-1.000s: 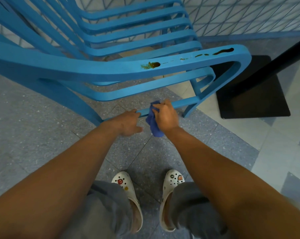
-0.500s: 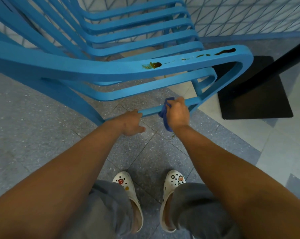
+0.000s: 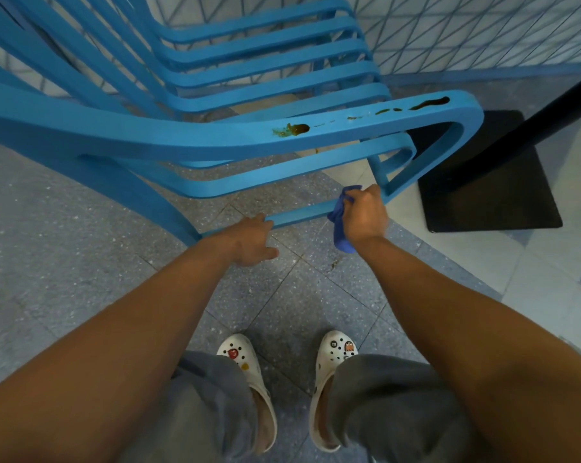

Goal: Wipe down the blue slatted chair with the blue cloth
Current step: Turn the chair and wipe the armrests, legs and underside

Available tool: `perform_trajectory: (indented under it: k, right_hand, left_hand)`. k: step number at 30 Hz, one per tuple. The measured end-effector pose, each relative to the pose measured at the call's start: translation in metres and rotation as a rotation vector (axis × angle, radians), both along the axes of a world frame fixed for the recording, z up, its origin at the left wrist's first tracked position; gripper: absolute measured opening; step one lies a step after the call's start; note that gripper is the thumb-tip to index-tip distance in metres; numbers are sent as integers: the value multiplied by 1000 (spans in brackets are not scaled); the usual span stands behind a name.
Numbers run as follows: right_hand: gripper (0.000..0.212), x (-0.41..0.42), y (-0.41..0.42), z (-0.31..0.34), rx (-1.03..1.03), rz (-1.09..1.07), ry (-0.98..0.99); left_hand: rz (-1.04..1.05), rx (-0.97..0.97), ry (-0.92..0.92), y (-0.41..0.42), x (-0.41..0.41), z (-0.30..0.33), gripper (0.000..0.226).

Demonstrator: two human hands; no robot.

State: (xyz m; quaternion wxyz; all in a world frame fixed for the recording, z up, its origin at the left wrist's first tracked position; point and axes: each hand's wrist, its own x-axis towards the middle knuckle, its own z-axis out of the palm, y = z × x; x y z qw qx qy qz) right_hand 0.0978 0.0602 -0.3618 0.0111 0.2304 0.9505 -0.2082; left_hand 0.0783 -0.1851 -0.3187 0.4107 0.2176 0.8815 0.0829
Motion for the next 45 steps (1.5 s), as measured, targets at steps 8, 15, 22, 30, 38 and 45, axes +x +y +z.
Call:
perform_trajectory:
  k: [8,15,22,30,38,45]
  right_hand:
    - [24,5,-53,-11,-89,302,-46]
    - [19,5,-15,34,-209,565,-288]
    - [20,18,-19,129,-189,720,-325]
    - [21,44,-39,266,-289,691,86]
    - [25,49,-26,292,-53,553,456]
    - [31,35,-44,248,71,502,441]
  left_hand:
    - [36,-29,23,0,3,6,81]
    - [126,62,46,-3,9,43,70]
    - [242,311,255,-12,20,103,62]
    - [706,761,439,-23,51,149,24]
    - [502,894,955,-13,74,189,18]
    - [212,630,1171,-13,45,221,24]
